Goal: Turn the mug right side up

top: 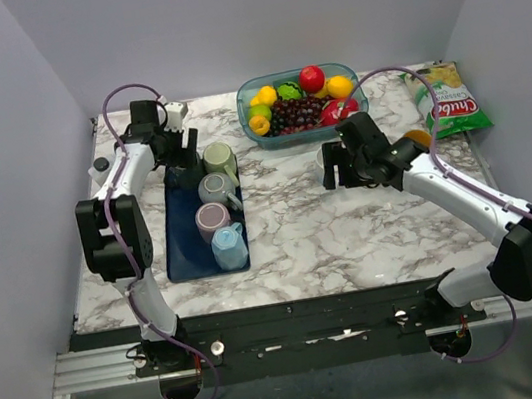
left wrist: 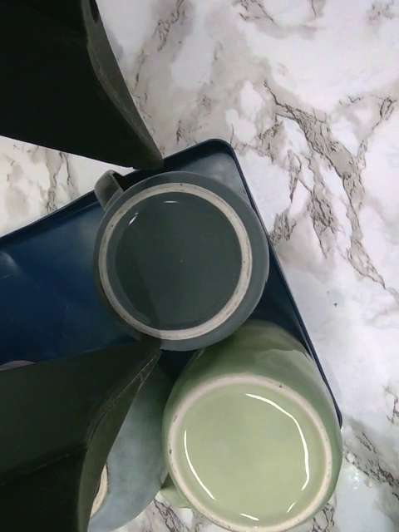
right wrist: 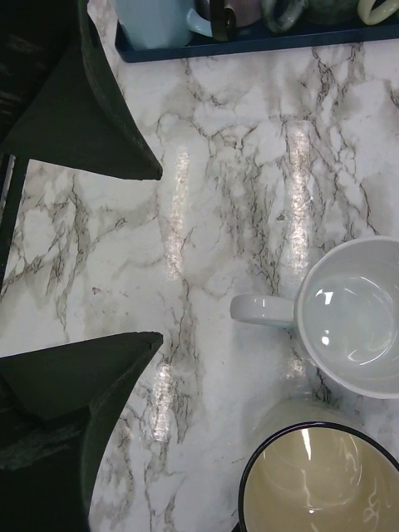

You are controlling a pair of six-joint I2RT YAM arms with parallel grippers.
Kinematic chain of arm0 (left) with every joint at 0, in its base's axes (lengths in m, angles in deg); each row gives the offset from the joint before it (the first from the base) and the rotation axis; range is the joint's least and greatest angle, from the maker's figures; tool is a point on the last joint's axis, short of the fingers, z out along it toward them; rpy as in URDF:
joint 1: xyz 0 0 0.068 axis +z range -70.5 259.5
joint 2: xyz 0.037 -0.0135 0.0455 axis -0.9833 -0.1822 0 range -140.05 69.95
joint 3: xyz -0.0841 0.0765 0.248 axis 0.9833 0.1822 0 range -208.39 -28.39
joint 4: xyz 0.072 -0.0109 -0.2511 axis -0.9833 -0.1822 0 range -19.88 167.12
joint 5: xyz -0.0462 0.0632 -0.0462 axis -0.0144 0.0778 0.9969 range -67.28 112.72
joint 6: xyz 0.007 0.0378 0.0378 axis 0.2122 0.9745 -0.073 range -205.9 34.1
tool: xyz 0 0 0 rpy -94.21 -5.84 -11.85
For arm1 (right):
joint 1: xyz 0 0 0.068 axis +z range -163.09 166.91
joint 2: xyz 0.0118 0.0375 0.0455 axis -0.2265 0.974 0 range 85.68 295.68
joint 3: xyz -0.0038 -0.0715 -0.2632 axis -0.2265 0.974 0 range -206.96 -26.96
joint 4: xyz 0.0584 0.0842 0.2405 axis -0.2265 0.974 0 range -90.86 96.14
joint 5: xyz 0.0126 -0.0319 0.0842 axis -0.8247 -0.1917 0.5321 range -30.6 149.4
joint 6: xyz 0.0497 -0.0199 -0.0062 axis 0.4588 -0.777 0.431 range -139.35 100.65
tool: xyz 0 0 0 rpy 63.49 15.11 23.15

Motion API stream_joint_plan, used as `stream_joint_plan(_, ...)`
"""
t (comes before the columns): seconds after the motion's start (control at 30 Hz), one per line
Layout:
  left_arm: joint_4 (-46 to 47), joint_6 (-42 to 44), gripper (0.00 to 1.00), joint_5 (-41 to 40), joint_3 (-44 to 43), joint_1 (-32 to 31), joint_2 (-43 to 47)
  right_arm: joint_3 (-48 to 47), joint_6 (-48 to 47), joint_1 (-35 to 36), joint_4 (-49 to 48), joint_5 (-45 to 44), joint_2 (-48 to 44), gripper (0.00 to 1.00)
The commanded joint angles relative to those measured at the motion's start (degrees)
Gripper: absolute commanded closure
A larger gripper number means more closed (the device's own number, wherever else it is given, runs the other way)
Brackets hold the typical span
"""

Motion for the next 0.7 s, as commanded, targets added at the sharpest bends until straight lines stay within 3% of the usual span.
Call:
stream_joint_plan(0.0, -2.8, 2.1, 0.09, 1.6, -2.6, 1.0, -3.3, -2.9, 1.4, 0.3, 2.7, 1.1, 1.2, 0.20)
stream_joint_plan(0.3, -3.8, -1.1, 0.05, 0.8, -0.3, 1.8, -2.7, -2.8, 1.8, 0.3, 2.3, 1.7, 1.9, 0.21)
stream_joint_plan(0.4, -1.5, -4.1, 0.04, -3.6, 2.3, 1.8, -0.3, -2.0, 1.8, 0.3, 1.8, 2.1, 1.4, 0.21)
stream_joint_plan(0.67, 4.6, -5.1, 0.01, -4.0, 9.1, 1.8, 5.3, 0.6, 1.5, 0.3, 0.7, 2.7, -0.6, 0.21)
